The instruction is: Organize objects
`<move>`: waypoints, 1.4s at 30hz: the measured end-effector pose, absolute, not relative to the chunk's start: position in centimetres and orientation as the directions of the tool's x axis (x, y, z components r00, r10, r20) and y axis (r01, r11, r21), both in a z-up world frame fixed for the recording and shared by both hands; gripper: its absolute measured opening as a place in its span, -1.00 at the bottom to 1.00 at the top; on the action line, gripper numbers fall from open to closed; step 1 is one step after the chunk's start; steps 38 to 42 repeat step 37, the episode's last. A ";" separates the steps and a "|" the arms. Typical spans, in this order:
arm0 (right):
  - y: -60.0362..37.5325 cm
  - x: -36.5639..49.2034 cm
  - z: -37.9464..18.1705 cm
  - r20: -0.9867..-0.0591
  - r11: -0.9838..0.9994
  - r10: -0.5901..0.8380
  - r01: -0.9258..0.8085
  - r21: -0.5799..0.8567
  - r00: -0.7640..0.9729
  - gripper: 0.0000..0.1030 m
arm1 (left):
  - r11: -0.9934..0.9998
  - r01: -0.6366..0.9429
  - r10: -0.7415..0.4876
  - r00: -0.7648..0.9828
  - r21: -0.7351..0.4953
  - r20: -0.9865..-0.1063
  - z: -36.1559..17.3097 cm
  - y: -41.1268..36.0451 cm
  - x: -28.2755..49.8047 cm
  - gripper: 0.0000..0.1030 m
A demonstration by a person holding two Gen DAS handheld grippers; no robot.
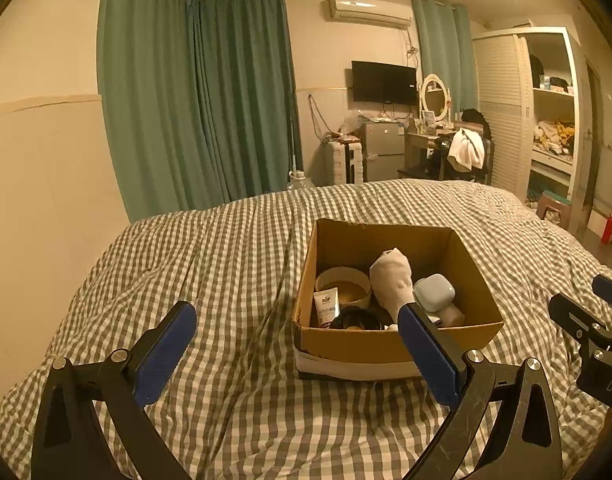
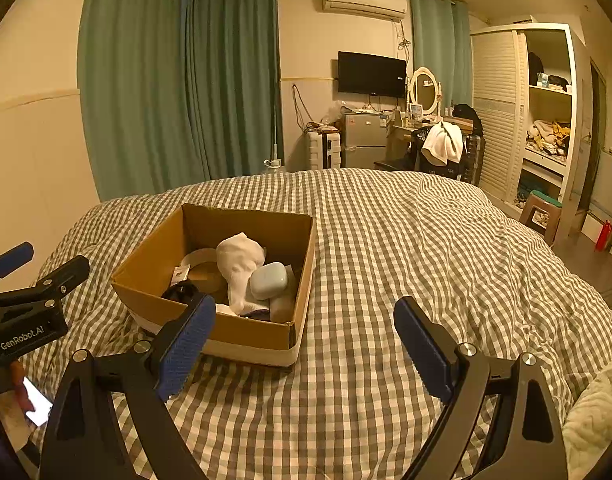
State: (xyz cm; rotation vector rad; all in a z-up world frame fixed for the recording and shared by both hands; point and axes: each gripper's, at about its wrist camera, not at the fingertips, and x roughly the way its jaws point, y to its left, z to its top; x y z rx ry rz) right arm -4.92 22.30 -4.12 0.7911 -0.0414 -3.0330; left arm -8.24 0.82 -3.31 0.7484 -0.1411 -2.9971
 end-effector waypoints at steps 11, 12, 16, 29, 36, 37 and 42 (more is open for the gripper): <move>22.0 -5.1 -4.4 -0.495 -1.000 -0.006 -0.003 0.018 -0.869 0.77 | -0.996 0.033 -0.066 -0.885 0.079 -0.460 -3.2 0.3 -7.9 1.00; 21.9 -5.1 -4.4 -0.496 -1.000 -0.007 -0.002 0.017 -0.868 0.77 | -0.996 0.037 -0.071 -0.884 0.083 -0.462 -3.2 0.2 -7.9 1.00; 21.8 -5.1 -4.5 -0.496 -1.000 -0.008 0.000 0.016 -0.868 0.77 | -0.995 0.043 -0.082 -0.880 0.094 -0.468 -3.3 0.1 -8.0 1.00; 21.3 -5.3 -4.6 -0.497 -1.000 -0.012 0.008 0.009 -0.867 0.77 | -0.996 0.033 -0.071 -0.871 0.086 -0.485 -3.5 -0.1 -8.1 1.00; 21.2 -5.3 -4.7 -0.499 -1.000 -0.010 0.008 0.008 -0.866 0.77 | -0.993 0.067 -0.104 -0.876 0.094 -0.472 -3.6 -0.2 -7.9 1.00; 21.2 -5.3 -4.7 -0.498 -1.000 -0.009 0.006 0.007 -0.867 0.77 | -0.993 0.070 -0.106 -0.877 0.094 -0.468 -3.6 -0.2 -7.9 1.00; 21.2 -5.3 -4.7 -0.498 -1.000 -0.009 0.006 0.007 -0.867 0.77 | -0.993 0.070 -0.106 -0.877 0.094 -0.468 -3.6 -0.2 -7.9 1.00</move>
